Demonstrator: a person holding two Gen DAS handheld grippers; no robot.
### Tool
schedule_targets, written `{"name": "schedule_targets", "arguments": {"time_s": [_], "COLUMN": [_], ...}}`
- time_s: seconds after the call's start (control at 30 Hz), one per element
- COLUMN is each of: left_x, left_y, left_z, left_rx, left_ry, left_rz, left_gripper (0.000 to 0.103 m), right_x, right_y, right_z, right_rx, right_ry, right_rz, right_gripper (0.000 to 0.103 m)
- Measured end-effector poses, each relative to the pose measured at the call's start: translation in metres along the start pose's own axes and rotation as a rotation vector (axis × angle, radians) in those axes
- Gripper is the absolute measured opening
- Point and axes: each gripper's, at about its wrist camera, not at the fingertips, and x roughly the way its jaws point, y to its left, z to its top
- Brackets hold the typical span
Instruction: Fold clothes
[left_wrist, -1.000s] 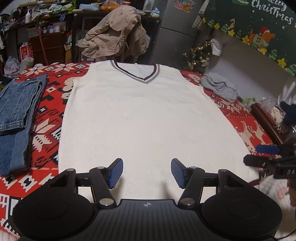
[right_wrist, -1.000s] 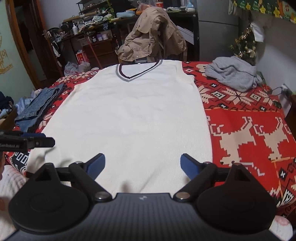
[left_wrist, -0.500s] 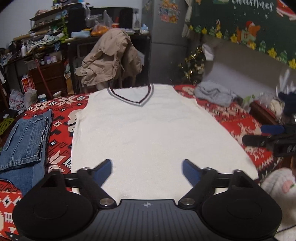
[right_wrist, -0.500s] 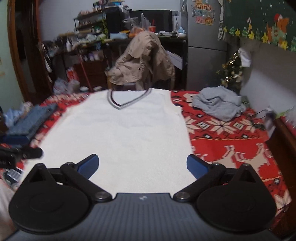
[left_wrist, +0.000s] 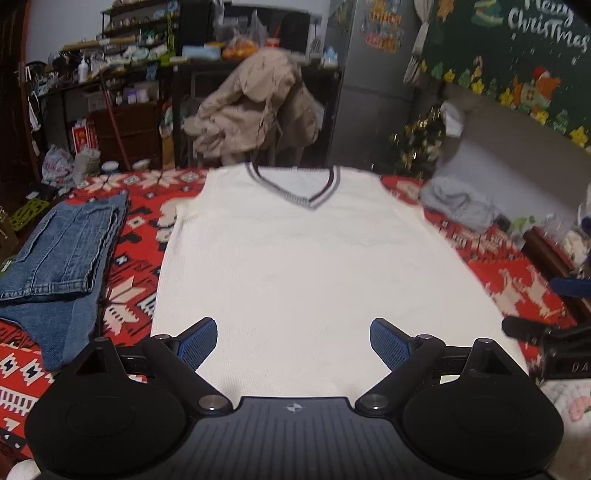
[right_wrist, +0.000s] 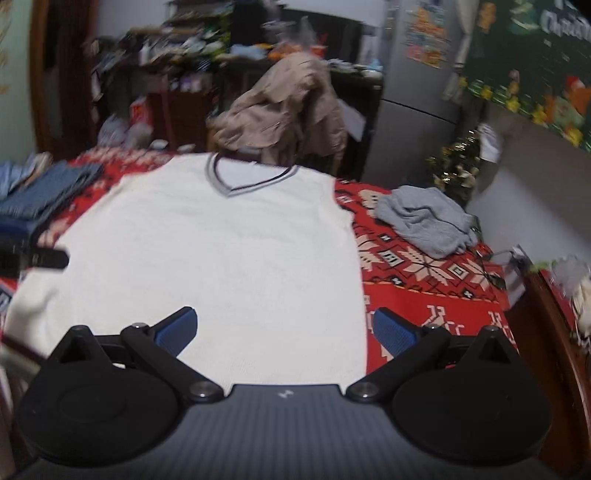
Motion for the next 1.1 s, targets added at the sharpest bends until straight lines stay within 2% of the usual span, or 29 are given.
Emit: {"name": "schedule_targets", "arguments": {"time_s": [0.07,0.1,0.13,0.17,0.2,0.23,0.27,0.3,0.37,0.43,0.53,0.63,0.83,1.1], "left_x": [-0.003,-0.003,-0.002,0.001,0.005,0.010,0.015,0.020,0.025,0.028,0.035,0.038,0.035,0.023], "left_y": [0.002,0.004,0.006,0.009,0.012,0.014,0.018,0.021,0.026,0.029,0.031,0.035,0.046,0.051], "left_z": [-0.002,-0.003,-0.004,-0.006,-0.008,-0.011,-0.014,-0.017,-0.023,-0.028,-0.036,-0.045,-0.054,-0.061], "left_rx": [-0.018,-0.033,-0.058,-0.083,-0.101,-0.112,-0.127,-0.149,-0.184,-0.215,-0.217,-0.213,-0.218,-0.216], "left_ry": [-0.011,-0.010,0.002,0.018,0.044,0.071,0.097,0.125,0.154,0.171,0.208,0.249,0.283,0.318], "left_rz": [-0.010,-0.013,-0.013,-0.011,-0.007,-0.008,-0.019,-0.043,-0.082,-0.117,-0.136,-0.138,-0.141,-0.166], "left_gripper": [0.088,0.079,0.063,0.056,0.041,0.026,0.016,0.002,0.001,0.001,0.001,0.001,0.001,0.001], "right_x": [-0.005,-0.006,-0.004,-0.003,-0.002,0.000,0.002,0.005,0.012,0.018,0.026,0.035,0.066,0.057], "right_y": [0.004,0.004,0.004,0.005,0.005,0.007,0.012,0.017,0.029,0.043,0.072,0.102,0.140,0.147], "right_z": [-0.003,-0.003,-0.003,-0.003,-0.004,-0.005,-0.006,-0.007,-0.011,-0.013,-0.017,-0.018,-0.024,-0.041], "right_rx": [0.007,0.018,0.031,0.043,0.053,0.061,0.064,0.064,0.065,0.061,0.031,-0.011,-0.032,-0.132], "right_ry": [-0.021,-0.014,-0.001,0.005,0.006,0.007,0.014,0.025,0.047,0.061,0.047,0.028,0.086,0.093], "right_rz": [0.007,0.021,0.039,0.055,0.070,0.085,0.098,0.111,0.137,0.169,0.246,0.318,0.431,0.439], "right_gripper": [0.102,0.102,0.102,0.102,0.100,0.093,0.080,0.074,0.036,0.019,0.013,0.013,0.012,0.011]}}
